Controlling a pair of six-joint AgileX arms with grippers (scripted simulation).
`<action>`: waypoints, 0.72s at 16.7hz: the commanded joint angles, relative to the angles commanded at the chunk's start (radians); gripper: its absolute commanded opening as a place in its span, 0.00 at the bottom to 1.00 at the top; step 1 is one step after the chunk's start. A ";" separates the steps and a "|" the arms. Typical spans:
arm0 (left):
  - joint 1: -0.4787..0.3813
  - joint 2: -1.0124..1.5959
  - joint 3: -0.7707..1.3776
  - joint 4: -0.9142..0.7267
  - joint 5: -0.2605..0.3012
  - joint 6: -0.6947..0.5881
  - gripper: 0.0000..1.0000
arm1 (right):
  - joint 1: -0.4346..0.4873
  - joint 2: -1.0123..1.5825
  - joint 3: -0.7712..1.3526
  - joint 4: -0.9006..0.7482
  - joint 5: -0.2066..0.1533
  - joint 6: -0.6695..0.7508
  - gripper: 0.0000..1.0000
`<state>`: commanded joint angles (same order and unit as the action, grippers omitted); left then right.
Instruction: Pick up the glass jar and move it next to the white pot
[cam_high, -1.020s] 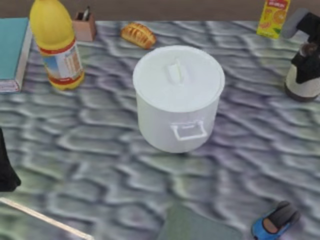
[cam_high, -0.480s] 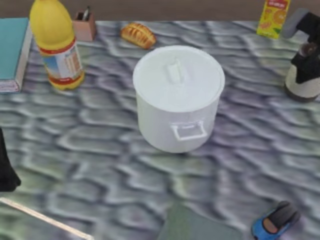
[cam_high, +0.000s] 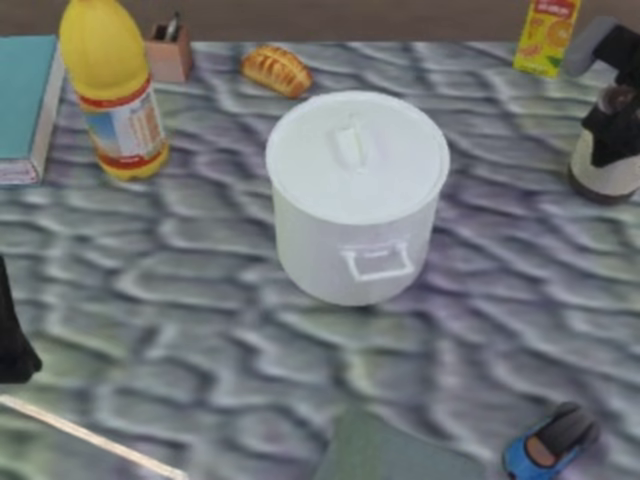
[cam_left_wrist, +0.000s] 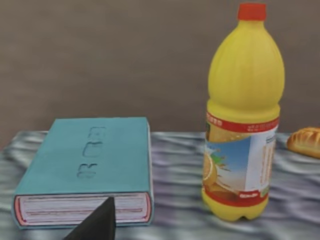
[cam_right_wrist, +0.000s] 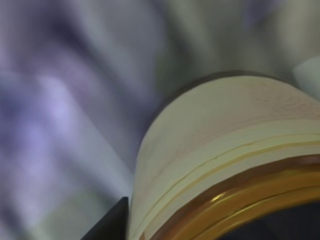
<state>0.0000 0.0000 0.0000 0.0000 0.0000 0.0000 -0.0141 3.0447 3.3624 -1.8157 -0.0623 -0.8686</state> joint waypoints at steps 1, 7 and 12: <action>0.000 0.000 0.000 0.000 0.000 0.000 1.00 | 0.002 -0.010 -0.010 0.006 -0.001 -0.002 0.00; 0.000 0.000 0.000 0.000 0.000 0.000 1.00 | 0.023 -0.215 -0.274 0.108 -0.009 -0.021 0.00; 0.000 0.000 0.000 0.000 0.000 0.000 1.00 | 0.031 -0.455 -0.677 0.202 -0.014 -0.023 0.00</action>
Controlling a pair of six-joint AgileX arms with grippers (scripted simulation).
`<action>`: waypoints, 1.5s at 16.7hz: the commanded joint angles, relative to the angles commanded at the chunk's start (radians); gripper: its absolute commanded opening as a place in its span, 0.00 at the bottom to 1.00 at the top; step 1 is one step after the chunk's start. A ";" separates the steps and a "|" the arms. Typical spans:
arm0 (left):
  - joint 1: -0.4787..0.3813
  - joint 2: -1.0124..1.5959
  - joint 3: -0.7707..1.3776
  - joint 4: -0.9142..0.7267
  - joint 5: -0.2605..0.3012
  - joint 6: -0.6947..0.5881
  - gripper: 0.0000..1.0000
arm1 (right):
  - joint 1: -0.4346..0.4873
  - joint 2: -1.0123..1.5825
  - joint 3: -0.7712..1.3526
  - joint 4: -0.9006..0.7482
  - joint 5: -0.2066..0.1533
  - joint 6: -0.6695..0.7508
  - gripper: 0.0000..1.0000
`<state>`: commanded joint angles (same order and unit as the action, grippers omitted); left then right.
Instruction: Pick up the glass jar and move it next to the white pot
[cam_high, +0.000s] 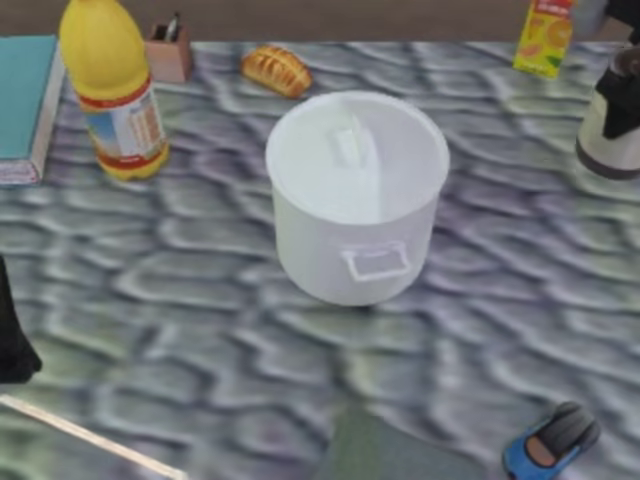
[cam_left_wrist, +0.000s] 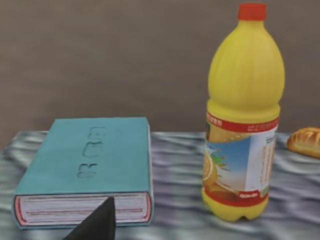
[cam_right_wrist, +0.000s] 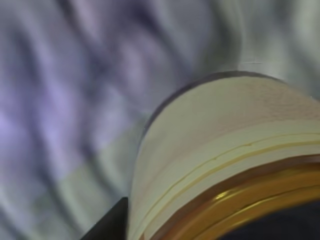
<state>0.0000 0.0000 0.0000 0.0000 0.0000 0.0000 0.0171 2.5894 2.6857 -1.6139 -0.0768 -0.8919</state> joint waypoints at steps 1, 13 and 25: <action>0.000 0.000 0.000 0.000 0.000 0.000 1.00 | 0.000 -0.049 -0.088 0.019 -0.001 0.001 0.00; 0.000 0.000 0.000 0.000 0.000 0.000 1.00 | -0.017 -0.521 -0.749 0.246 0.002 0.020 0.00; 0.000 0.000 0.000 0.000 0.000 0.000 1.00 | 0.065 -0.504 -0.769 0.299 0.032 0.318 0.00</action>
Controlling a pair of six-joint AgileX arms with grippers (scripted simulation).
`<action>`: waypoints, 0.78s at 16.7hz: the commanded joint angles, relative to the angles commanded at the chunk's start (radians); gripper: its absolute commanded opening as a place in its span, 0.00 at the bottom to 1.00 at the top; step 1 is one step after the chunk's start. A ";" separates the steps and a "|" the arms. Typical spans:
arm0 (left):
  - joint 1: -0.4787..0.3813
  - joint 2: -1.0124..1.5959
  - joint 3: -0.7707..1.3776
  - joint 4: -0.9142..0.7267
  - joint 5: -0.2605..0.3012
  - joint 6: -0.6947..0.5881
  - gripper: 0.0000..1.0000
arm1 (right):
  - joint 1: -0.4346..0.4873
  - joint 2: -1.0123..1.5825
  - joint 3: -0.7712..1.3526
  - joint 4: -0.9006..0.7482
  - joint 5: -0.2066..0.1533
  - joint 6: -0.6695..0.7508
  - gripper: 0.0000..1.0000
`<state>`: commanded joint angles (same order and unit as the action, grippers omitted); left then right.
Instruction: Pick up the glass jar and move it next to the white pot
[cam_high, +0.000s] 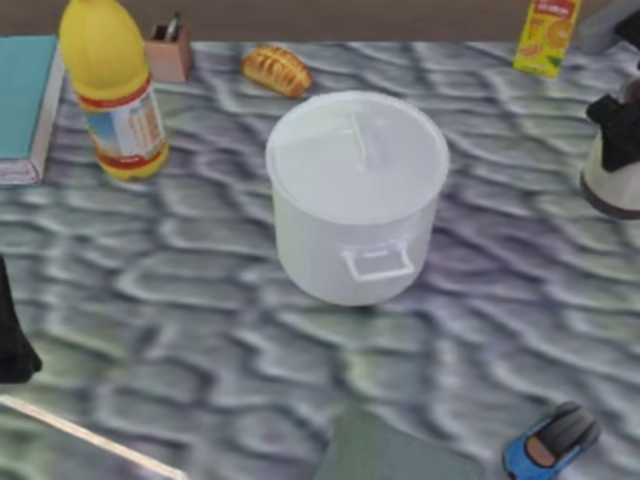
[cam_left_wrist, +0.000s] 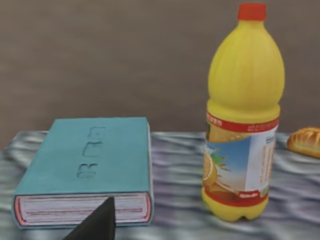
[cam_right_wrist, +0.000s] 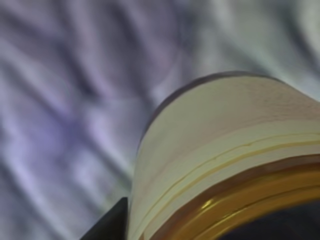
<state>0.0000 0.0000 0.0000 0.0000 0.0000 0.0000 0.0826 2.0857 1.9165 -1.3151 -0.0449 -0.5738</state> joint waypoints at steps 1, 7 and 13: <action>0.000 0.000 0.000 0.000 0.000 0.000 1.00 | 0.017 0.005 -0.009 0.011 0.007 0.081 0.00; 0.000 0.000 0.000 0.000 0.000 0.000 1.00 | 0.133 0.031 -0.073 0.087 0.053 0.612 0.00; 0.000 0.000 0.000 0.000 0.000 0.000 1.00 | 0.205 0.030 -0.107 0.148 0.083 0.866 0.00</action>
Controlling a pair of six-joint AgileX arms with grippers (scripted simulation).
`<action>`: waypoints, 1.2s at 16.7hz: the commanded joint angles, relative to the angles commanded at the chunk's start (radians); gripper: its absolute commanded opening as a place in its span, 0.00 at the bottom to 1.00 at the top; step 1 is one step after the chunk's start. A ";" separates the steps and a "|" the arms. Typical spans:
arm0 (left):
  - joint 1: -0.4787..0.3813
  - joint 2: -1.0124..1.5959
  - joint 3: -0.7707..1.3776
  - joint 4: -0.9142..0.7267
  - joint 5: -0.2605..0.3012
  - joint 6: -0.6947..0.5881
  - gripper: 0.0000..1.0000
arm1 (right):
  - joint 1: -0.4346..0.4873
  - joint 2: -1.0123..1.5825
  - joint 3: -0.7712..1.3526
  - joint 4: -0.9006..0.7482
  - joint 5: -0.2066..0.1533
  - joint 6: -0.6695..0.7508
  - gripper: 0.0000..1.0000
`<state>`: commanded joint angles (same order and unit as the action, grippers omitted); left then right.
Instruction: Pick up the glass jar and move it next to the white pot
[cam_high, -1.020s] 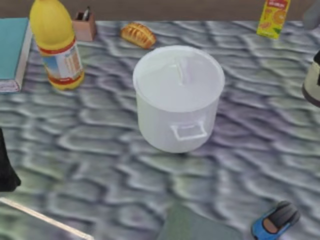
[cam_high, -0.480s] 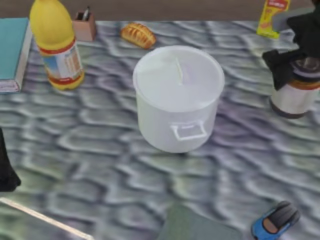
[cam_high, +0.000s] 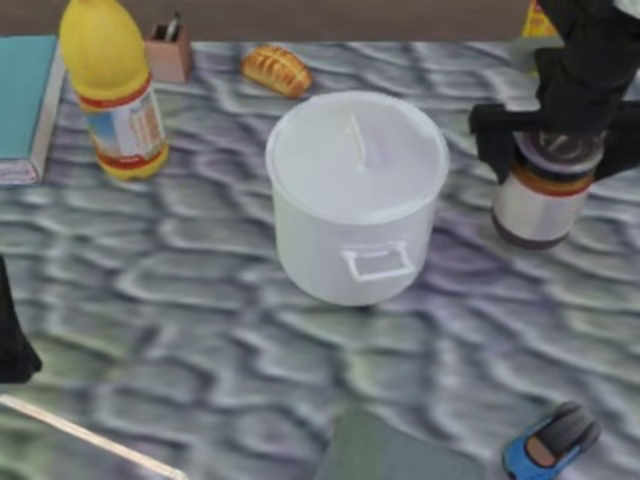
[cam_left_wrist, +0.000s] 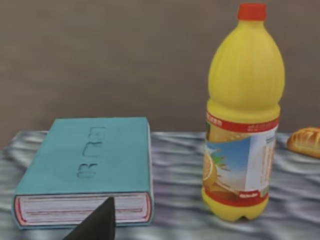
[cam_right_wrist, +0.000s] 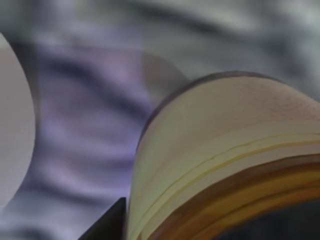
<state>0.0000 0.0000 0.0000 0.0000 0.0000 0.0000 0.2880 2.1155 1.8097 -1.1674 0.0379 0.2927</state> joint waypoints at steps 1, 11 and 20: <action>0.000 0.000 0.000 0.000 0.000 0.000 1.00 | 0.002 0.000 0.000 0.002 0.001 0.005 0.00; 0.000 0.000 0.000 0.000 0.000 0.000 1.00 | -0.002 0.028 -0.097 0.129 0.001 0.007 0.00; 0.000 0.000 0.000 0.000 0.000 0.000 1.00 | 0.002 0.042 -0.134 0.178 0.001 0.005 0.23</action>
<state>0.0000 0.0000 0.0000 0.0000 0.0000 0.0000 0.2897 2.1574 1.6753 -0.9898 0.0391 0.2981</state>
